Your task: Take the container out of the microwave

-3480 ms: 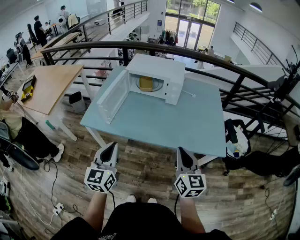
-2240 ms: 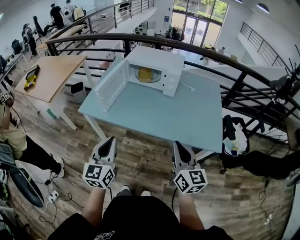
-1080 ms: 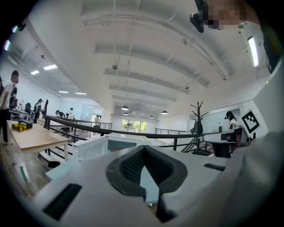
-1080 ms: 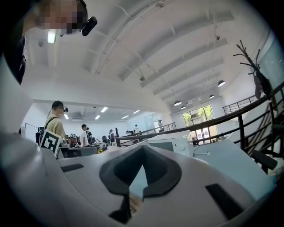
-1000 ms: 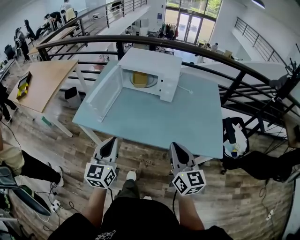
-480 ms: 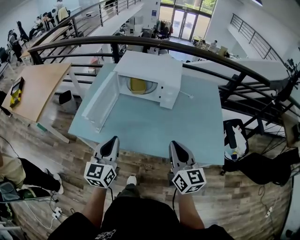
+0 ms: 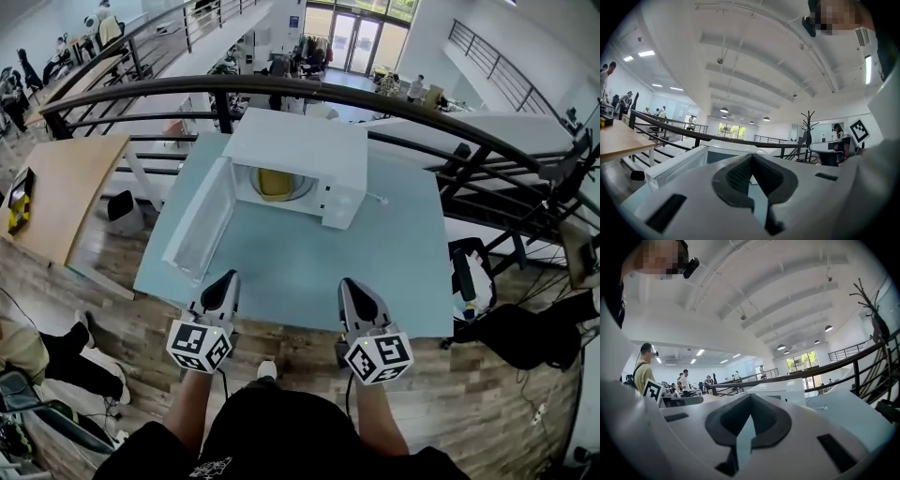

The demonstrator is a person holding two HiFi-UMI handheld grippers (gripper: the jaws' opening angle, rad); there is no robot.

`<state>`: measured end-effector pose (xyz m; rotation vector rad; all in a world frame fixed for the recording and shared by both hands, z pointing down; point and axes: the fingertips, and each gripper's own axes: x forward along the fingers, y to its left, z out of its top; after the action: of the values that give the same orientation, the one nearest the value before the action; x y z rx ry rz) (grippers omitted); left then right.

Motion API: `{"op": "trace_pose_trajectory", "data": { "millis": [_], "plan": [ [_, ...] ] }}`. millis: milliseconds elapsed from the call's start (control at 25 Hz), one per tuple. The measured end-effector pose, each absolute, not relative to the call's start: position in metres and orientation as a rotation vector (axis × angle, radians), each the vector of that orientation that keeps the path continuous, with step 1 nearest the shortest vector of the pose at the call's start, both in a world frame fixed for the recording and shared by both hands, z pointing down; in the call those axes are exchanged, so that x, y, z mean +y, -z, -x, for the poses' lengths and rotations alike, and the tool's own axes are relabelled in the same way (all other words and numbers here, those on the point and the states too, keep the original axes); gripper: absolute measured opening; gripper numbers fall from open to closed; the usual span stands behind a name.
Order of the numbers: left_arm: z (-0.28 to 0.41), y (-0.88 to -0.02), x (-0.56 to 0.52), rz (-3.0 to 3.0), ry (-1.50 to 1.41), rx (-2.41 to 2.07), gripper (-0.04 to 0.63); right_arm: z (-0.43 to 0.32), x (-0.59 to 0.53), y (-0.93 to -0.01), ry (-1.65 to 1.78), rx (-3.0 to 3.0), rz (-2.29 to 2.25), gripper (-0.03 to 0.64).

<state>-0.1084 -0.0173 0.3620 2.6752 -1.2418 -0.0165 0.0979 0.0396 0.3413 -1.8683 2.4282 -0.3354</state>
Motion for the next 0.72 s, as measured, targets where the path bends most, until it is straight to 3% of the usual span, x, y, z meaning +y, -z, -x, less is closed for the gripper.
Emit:
{"op": "trace_pose_trajectory", "data": {
  "millis": [720],
  "plan": [
    [0.136,-0.378,-0.094,-2.701,0.029,-1.154,0.008,-0.070,-0.025,-0.348,0.313,2.368,1.952,0.006]
  ]
}}
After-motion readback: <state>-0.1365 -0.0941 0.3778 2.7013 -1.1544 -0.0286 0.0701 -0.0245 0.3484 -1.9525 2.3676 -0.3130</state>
